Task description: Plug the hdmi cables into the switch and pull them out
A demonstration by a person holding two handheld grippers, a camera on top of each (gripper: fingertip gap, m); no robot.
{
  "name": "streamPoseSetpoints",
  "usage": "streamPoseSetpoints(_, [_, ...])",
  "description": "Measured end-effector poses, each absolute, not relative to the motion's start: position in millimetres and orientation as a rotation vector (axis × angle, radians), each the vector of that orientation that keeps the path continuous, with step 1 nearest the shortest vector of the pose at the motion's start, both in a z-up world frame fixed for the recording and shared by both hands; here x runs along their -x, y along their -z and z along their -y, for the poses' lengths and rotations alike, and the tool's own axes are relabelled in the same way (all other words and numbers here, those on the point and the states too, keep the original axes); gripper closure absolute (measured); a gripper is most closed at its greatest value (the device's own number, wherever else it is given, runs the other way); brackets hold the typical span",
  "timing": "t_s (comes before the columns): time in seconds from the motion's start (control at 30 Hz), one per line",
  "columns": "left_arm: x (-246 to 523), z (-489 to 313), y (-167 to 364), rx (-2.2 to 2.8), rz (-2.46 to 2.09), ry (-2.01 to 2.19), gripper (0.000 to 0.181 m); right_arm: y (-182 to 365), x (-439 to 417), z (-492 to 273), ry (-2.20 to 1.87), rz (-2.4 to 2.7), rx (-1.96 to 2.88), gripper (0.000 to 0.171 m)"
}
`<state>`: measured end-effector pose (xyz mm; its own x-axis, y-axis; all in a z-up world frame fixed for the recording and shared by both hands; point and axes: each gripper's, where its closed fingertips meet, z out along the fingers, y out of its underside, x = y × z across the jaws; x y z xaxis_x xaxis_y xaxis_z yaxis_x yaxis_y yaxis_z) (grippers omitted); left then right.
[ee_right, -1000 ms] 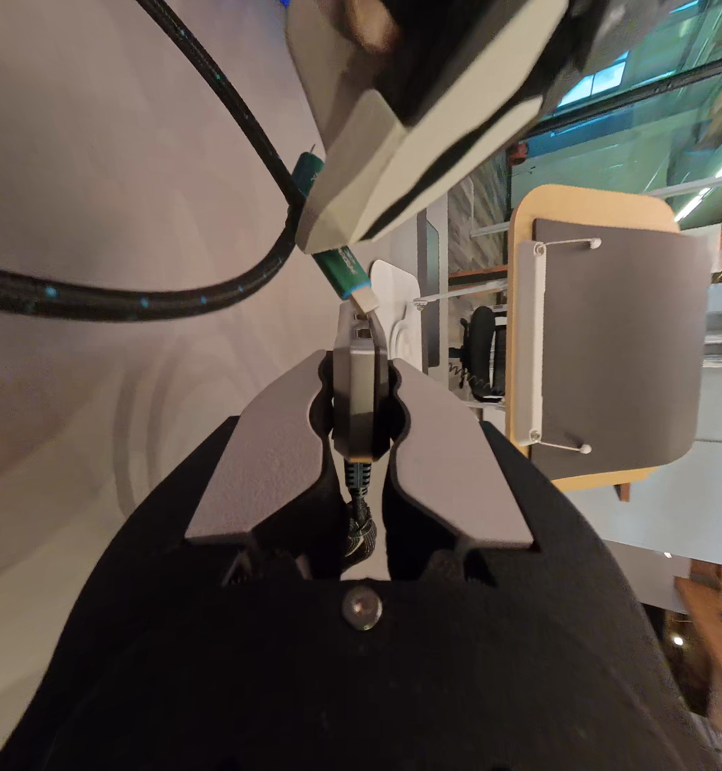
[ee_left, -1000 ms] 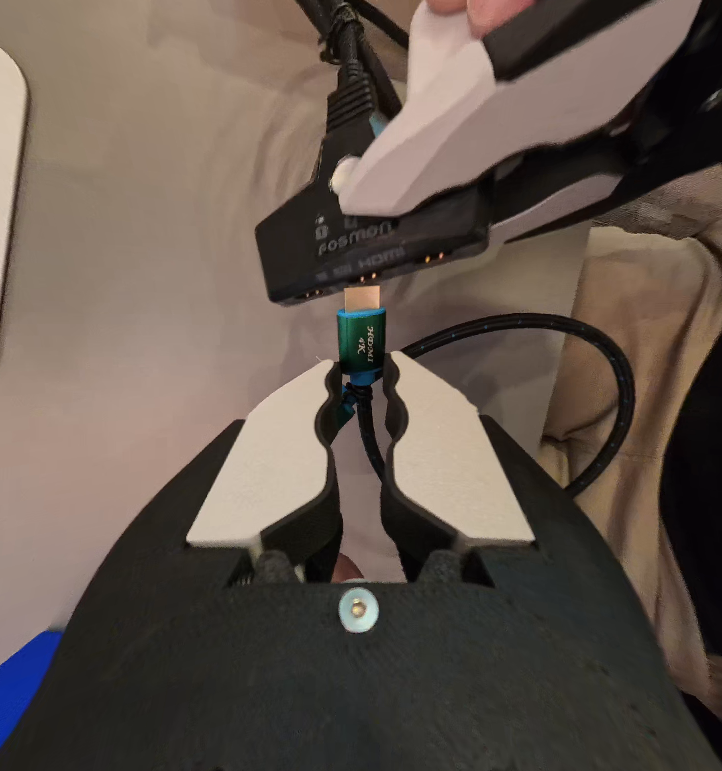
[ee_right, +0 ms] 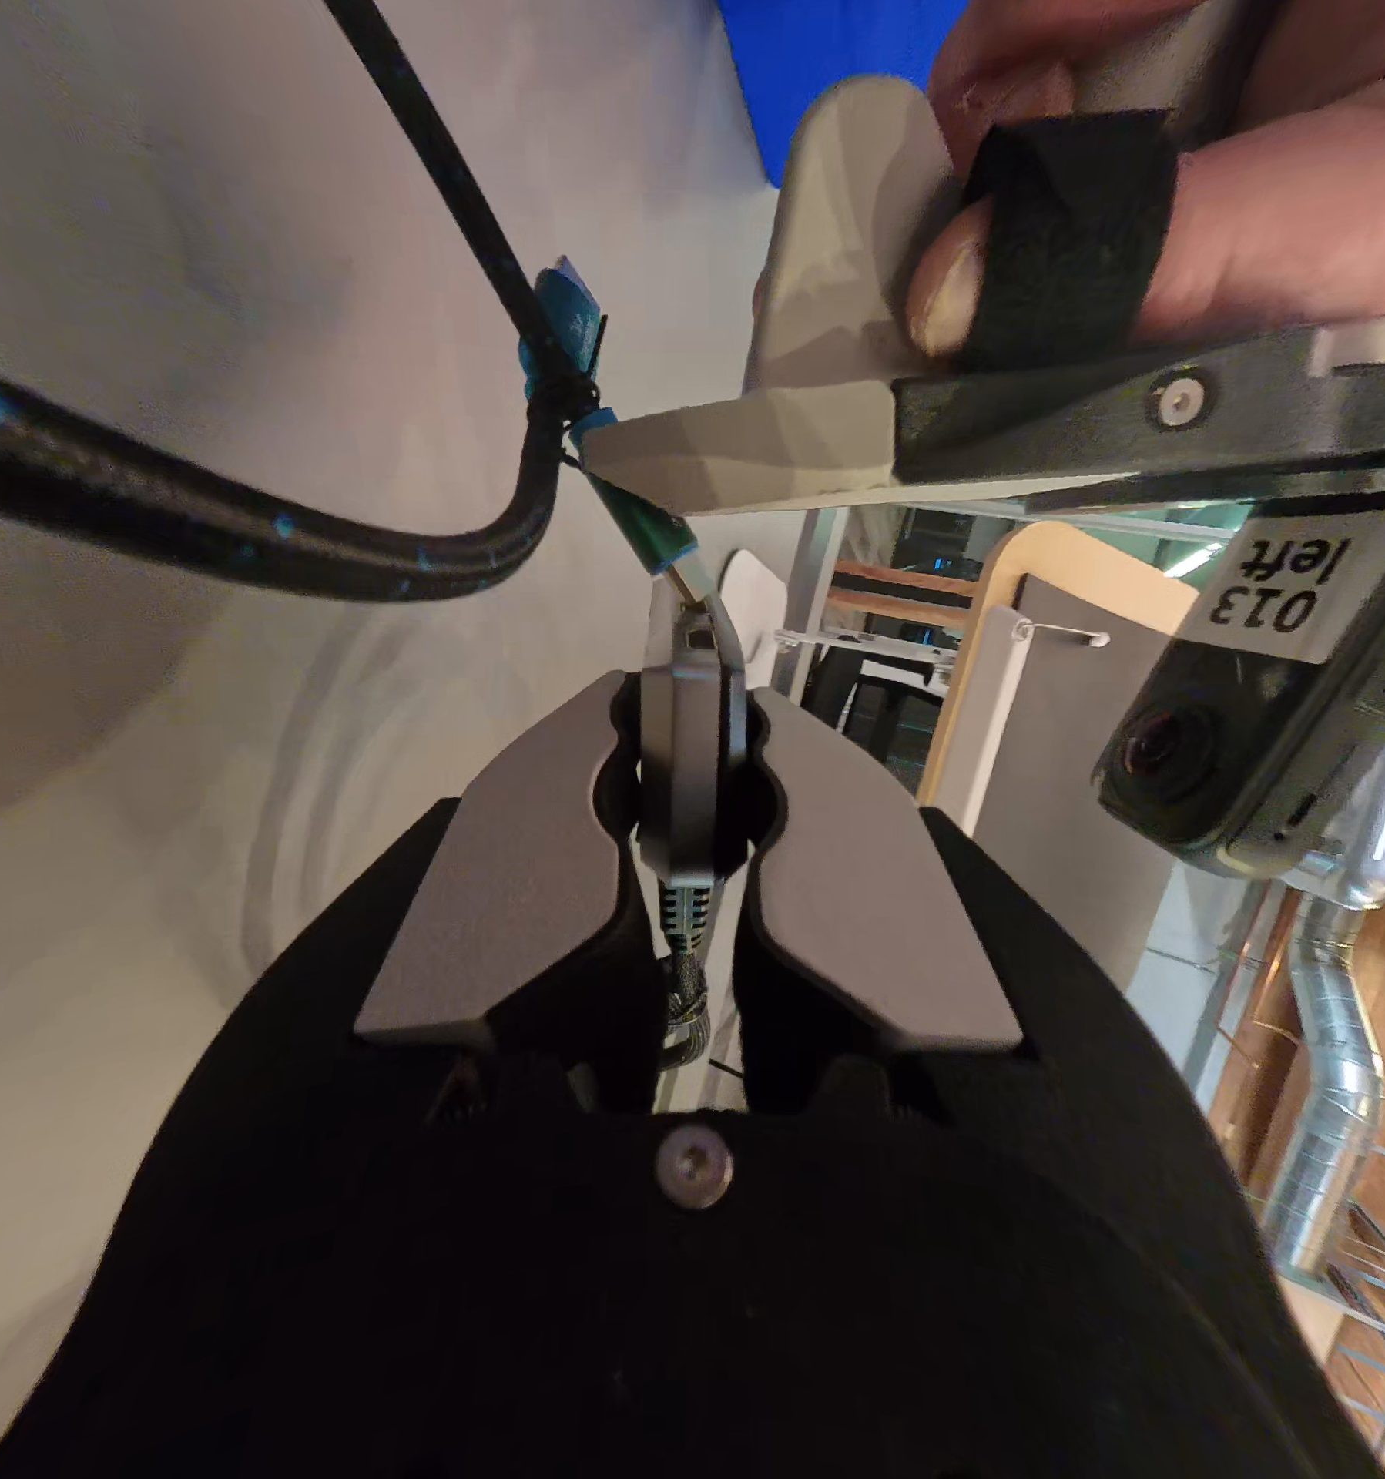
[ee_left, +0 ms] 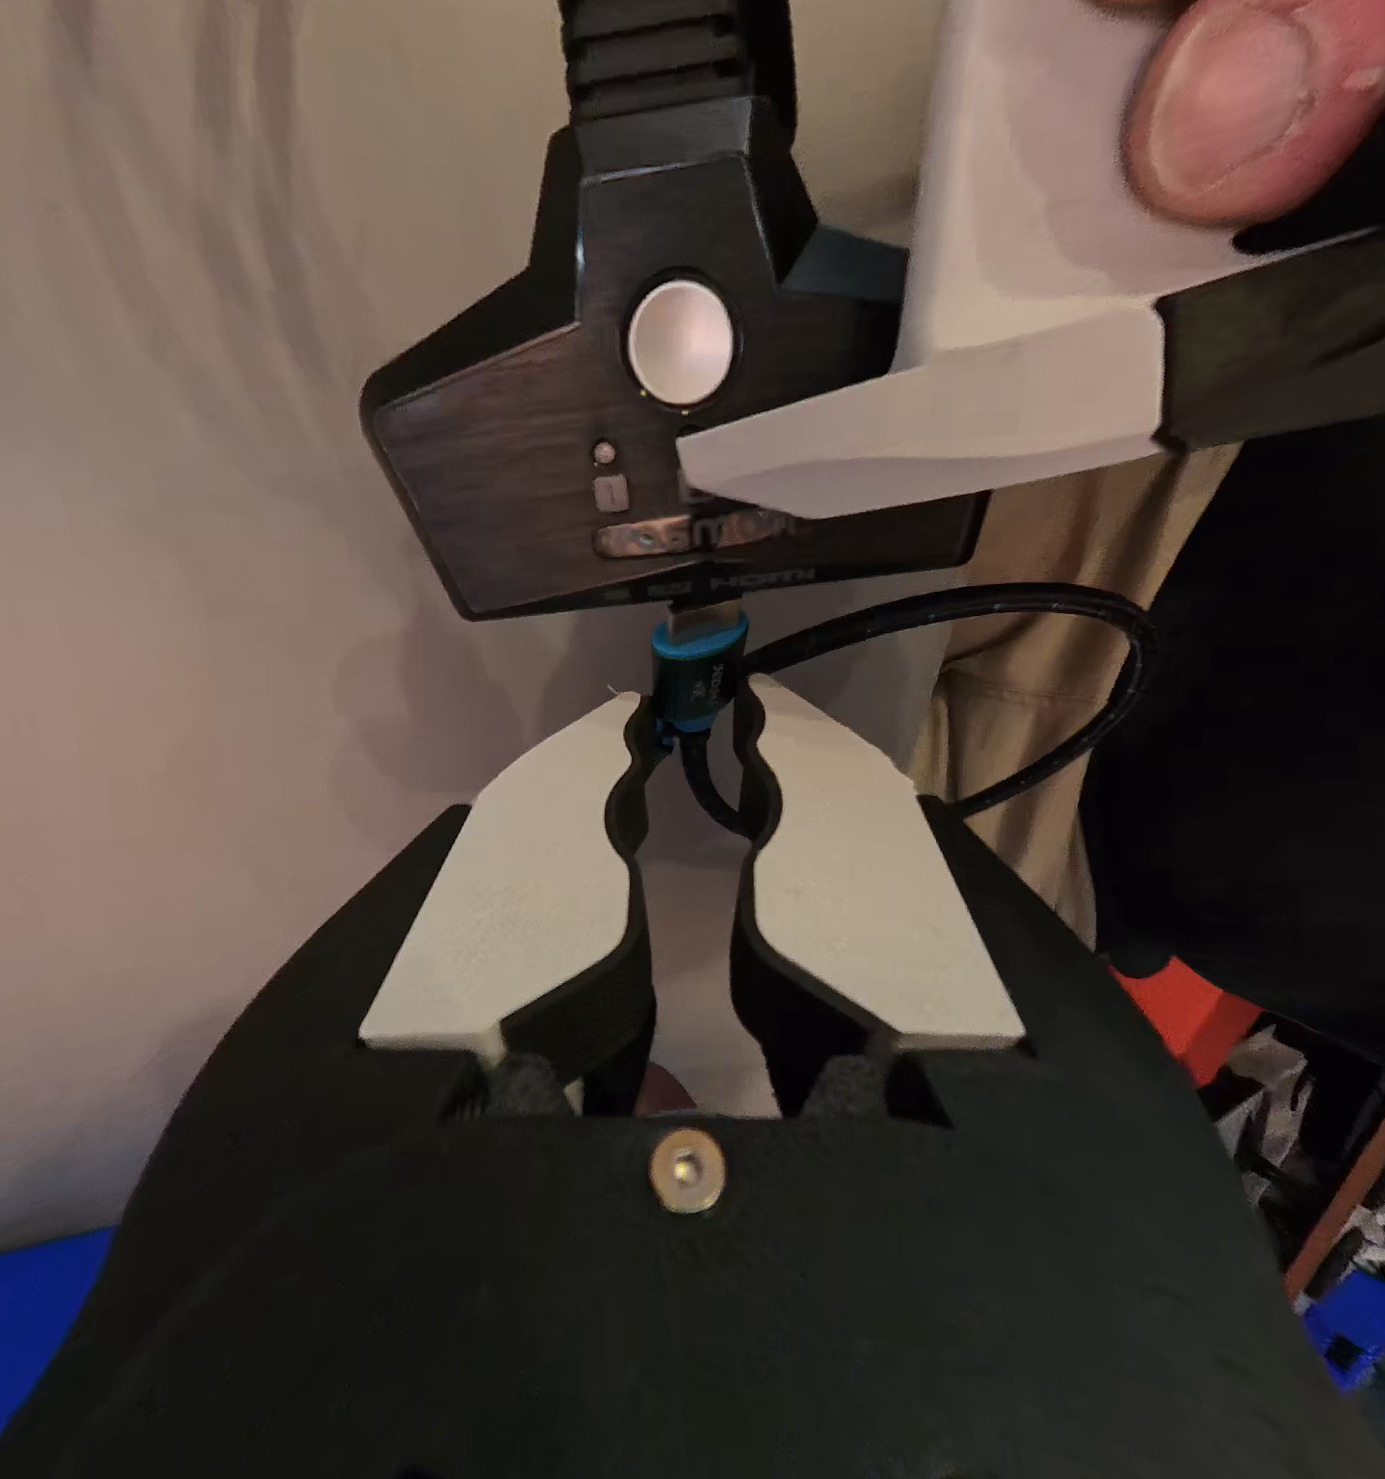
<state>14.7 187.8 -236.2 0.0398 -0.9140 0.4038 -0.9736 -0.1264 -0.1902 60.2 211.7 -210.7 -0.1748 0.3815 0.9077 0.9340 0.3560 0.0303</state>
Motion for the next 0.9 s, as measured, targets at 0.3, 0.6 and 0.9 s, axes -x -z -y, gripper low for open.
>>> streamPoseSetpoints(0.3, [-24, -224, 262, -2.370, 2.391, -0.241, 0.155, 221, -76, -214, 0.710, 1.758, 1.282, 0.150])
streamPoseSetpoints(0.6, [10, -223, 277, -2.341, 2.417, -0.115, 0.153, 217, -85, -215, 0.655, 1.729, 1.334, 0.150])
streamPoseSetpoints(0.9, [-21, -222, 273, -2.377, 2.920, 0.306, 0.153, 211, -89, -216, 0.609, 1.682, 1.356, 0.150])
